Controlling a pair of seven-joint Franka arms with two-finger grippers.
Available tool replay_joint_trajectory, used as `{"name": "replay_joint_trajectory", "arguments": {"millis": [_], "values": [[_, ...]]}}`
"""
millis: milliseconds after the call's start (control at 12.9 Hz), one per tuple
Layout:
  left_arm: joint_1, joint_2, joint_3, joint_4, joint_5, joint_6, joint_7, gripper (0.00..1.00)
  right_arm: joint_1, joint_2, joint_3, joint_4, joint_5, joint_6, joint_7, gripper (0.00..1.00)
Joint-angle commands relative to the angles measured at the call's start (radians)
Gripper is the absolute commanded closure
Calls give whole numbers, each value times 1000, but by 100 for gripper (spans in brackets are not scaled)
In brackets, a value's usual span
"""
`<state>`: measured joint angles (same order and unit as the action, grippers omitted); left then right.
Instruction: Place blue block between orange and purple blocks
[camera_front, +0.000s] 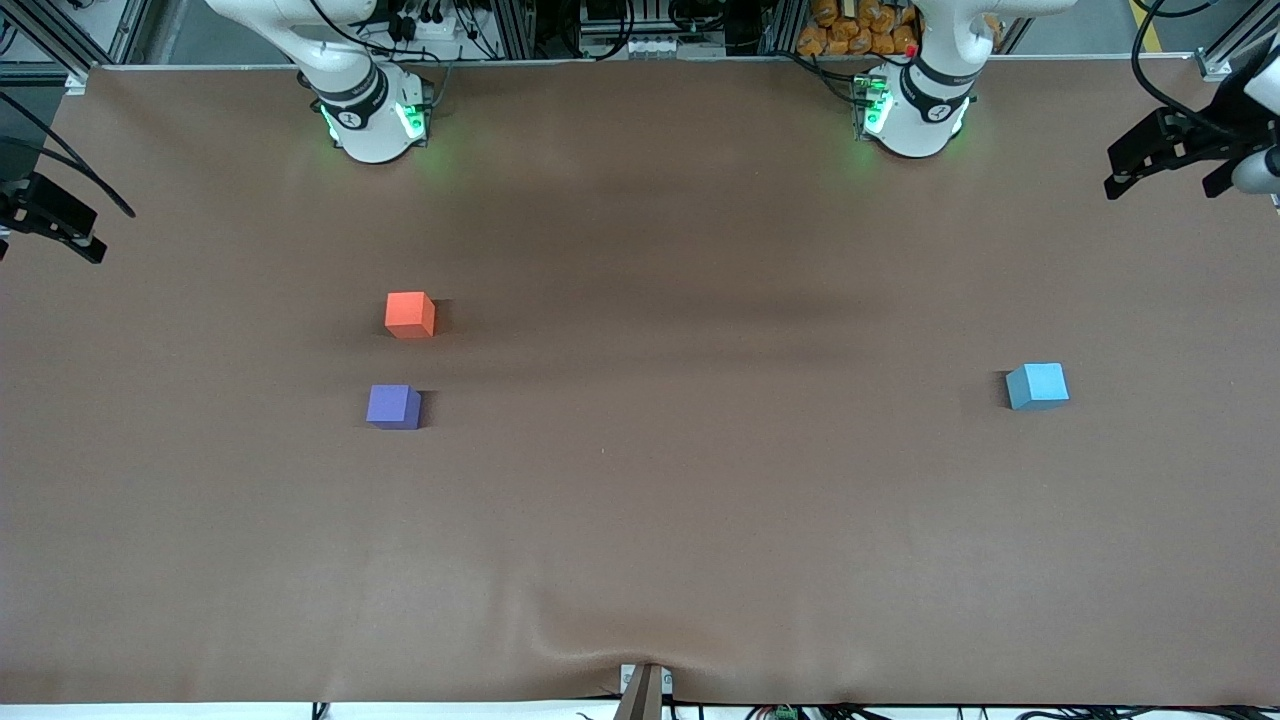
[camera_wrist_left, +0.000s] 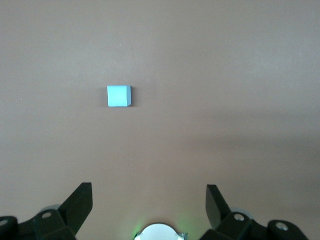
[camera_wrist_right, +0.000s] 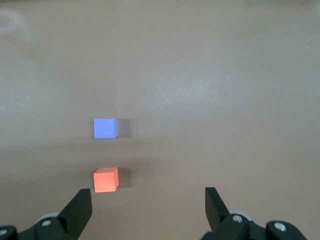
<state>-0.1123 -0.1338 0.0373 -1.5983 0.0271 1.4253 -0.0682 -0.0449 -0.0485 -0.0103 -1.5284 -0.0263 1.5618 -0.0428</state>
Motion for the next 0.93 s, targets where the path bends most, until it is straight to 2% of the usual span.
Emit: {"name": "replay_joint_trajectory", "arguments": {"millis": [0, 852], "values": [[11, 3, 3, -6, -15, -28, 18, 0, -12, 9, 7, 21, 5, -8, 14, 0], [23, 11, 3, -2, -13, -3, 21, 0, -12, 10, 7, 21, 5, -8, 14, 0]]}}
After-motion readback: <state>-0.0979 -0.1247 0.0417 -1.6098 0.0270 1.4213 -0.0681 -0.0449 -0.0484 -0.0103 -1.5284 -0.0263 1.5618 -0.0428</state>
